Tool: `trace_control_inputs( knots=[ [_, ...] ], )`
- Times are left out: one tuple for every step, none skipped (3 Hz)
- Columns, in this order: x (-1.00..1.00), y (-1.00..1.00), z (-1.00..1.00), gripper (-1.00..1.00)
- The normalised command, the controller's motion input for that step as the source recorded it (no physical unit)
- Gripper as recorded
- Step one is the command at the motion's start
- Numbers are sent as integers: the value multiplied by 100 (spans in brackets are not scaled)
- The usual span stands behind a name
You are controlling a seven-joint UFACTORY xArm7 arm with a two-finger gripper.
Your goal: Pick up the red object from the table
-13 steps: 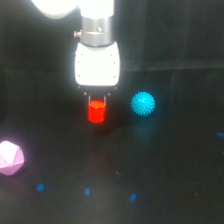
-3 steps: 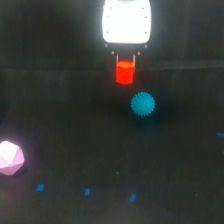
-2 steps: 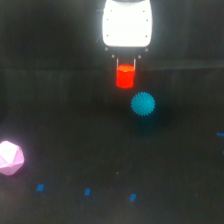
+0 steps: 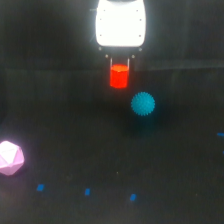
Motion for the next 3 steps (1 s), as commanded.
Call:
trace_control_inputs(
  knots=[
    [36,-36,28,-100],
    [5,-55,-4,-100],
    [50,76,-30,-16]
  ],
)
